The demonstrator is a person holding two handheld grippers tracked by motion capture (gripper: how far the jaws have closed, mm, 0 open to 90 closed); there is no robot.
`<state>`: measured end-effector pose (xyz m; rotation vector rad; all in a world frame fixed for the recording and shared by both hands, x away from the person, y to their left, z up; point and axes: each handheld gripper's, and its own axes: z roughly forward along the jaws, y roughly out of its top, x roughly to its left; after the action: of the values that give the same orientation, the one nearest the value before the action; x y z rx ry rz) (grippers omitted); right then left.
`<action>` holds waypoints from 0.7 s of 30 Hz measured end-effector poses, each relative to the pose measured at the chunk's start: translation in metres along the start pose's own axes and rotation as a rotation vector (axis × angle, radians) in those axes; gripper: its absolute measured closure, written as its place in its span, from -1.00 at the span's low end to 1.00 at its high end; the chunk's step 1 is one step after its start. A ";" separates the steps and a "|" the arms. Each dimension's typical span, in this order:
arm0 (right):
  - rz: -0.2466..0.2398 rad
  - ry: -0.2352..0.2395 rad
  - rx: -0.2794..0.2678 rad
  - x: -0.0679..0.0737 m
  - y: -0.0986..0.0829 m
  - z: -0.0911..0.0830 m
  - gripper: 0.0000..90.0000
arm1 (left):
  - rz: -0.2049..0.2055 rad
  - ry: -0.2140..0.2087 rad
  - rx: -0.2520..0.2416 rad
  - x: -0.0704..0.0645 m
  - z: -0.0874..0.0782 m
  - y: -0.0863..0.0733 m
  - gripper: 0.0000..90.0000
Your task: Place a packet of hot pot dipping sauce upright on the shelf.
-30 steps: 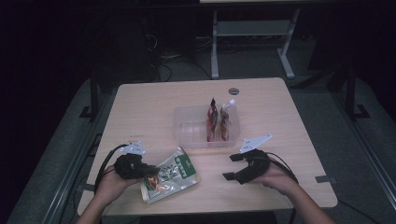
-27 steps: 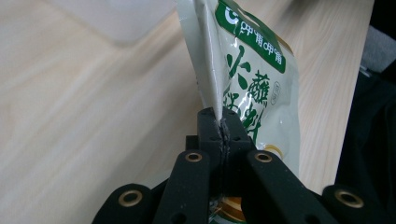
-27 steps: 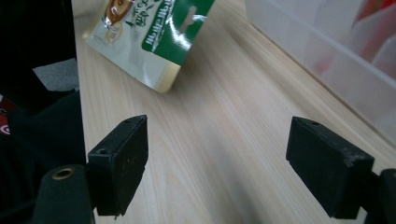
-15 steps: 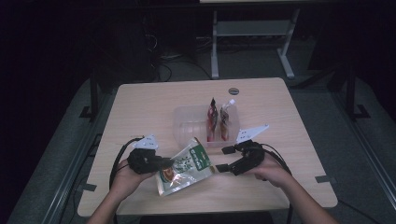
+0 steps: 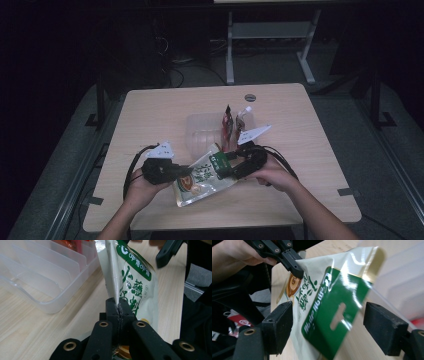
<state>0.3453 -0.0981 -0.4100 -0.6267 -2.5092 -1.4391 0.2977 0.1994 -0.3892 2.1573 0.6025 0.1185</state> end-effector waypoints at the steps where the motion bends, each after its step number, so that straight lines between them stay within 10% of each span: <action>1: -0.003 0.008 0.004 0.000 0.002 0.005 -0.44 | -0.004 0.002 -0.006 -0.001 -0.001 0.000 0.98; 21: -0.045 0.141 -0.031 -0.004 0.009 0.020 0.84 | 0.010 0.022 -0.058 0.001 -0.011 -0.007 0.98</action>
<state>0.3536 -0.0783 -0.4148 -0.4594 -2.4111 -1.4851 0.2926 0.2113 -0.3885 2.1053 0.5934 0.1638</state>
